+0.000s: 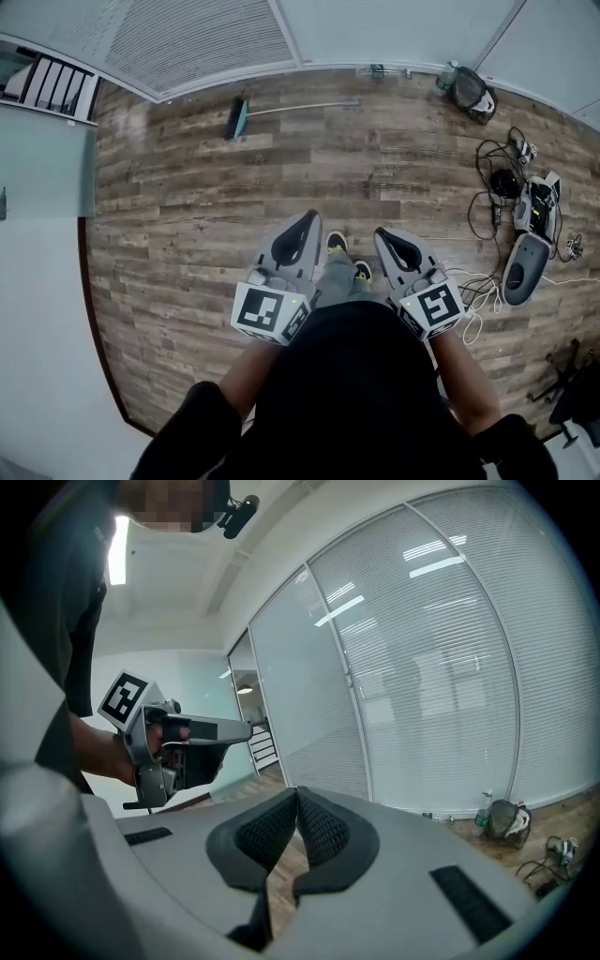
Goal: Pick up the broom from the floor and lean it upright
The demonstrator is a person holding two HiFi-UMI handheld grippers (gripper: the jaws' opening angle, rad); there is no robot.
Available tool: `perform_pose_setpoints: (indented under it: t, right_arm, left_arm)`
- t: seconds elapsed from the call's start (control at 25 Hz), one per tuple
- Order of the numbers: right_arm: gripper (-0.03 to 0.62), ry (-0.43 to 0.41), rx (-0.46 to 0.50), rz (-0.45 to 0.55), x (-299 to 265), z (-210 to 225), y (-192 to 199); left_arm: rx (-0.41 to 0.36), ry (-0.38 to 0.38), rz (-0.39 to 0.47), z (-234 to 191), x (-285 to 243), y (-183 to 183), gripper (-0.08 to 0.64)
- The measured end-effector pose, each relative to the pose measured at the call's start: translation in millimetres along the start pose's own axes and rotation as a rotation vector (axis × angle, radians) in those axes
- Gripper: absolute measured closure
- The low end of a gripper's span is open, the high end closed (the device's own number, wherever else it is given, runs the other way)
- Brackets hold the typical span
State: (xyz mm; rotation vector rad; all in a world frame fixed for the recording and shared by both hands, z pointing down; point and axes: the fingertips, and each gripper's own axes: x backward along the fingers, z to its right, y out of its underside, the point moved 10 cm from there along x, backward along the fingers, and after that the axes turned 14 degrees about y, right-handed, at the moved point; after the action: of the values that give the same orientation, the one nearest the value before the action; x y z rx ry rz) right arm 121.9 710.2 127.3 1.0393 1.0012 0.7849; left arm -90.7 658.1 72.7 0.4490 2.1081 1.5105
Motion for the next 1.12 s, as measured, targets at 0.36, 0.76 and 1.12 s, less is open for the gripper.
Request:
perform_pose_setpoints:
  t: [0.36,0.76,1.12]
  right_arm:
    - [0.575,0.01,0.075,-0.052,-62,-28,-28]
    - [0.575,0.024,0.052,-0.033,-89,-42,-33]
    - [0.575,0.006,0.067,-0.046,-125,-22,-47]
  left_arm:
    - [-0.025,0.033,0.061,-61,11,-14,0.538]
    - [0.019,0.022,0.065,-98,25,-17,0.538]
    - [0.058,-0.007,0.059,-127,-1,-27,0.538]
